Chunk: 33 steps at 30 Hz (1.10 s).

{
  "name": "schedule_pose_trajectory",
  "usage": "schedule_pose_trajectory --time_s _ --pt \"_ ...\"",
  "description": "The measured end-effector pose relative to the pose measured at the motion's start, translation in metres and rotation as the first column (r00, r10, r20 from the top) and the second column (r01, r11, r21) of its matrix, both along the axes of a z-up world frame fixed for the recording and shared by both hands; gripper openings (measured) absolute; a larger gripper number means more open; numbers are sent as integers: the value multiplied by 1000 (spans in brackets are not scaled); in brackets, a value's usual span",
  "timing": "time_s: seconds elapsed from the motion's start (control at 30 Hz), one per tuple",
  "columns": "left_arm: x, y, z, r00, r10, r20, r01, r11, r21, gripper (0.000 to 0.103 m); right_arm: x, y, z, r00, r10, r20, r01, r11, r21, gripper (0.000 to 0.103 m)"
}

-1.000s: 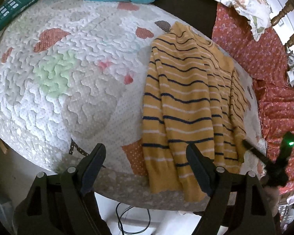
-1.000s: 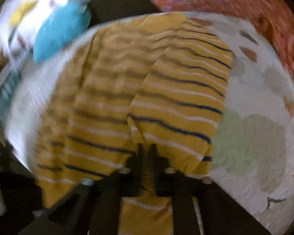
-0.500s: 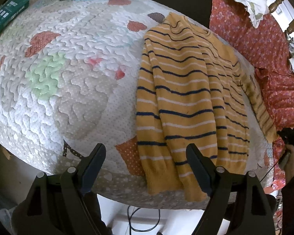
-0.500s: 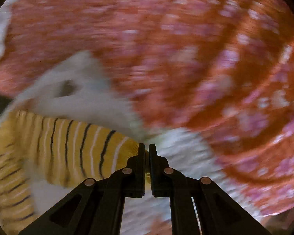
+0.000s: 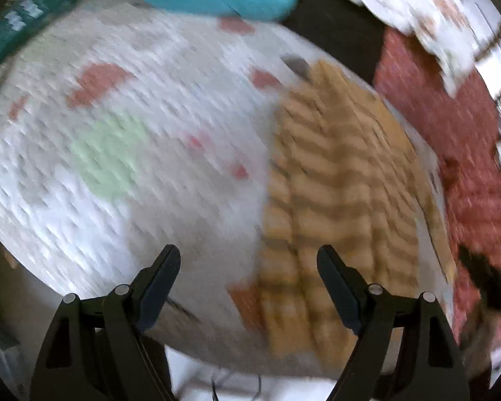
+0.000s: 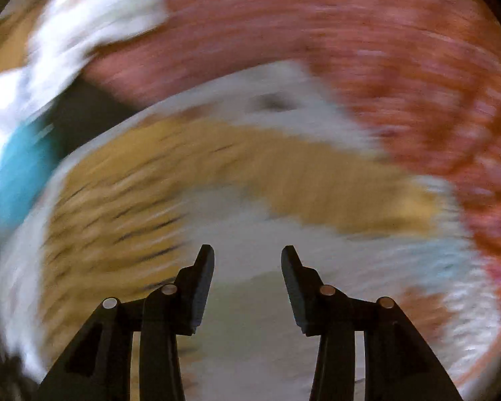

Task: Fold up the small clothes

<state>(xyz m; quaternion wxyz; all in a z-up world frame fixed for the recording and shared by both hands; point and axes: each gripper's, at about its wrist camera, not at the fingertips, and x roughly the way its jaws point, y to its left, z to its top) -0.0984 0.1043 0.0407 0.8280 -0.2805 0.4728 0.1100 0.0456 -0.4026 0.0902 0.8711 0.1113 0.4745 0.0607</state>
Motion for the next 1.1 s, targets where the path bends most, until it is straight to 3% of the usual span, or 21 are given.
schedule_pose_trajectory --time_s 0.07,0.17,0.2,0.27,0.37,0.5,0.57,0.63,0.83,0.97,1.1 --pt "4 20 5 998 55 17 -56 998 43 83 -8 67 1 983 184 -15 -182 979 86 45" --pt "2 44 6 993 109 42 -114 983 146 83 -18 152 -5 935 354 -34 -345 926 151 45" --pt "-2 49 2 991 127 30 -130 981 142 83 -20 171 -9 923 383 -40 -373 915 152 45" --pt "-7 59 -1 990 130 51 -132 990 51 83 -25 205 -20 904 421 -72 -406 900 157 45" --pt "-14 65 1 987 138 83 -141 989 41 83 -34 242 -40 885 445 -134 -427 893 146 45" --pt "-13 72 -3 988 126 90 -124 992 -24 83 -43 264 -60 866 460 -194 -461 886 46 45" --pt "-18 78 -4 985 138 108 -130 989 -77 83 -45 262 -64 857 468 -216 -466 883 61 13" --pt "-22 84 -6 979 164 119 -149 981 -125 83 -45 268 -57 860 467 -206 -464 883 64 12" --pt "-44 115 -15 938 318 142 -271 922 -276 83 -43 305 -21 839 520 -157 -514 854 80 7" --pt "-54 130 -22 914 380 140 -316 886 -339 83 -24 368 -6 794 595 -127 -580 803 133 7" --pt "-63 135 -20 899 406 164 -330 874 -355 83 -24 445 -5 722 682 -118 -666 731 150 7"
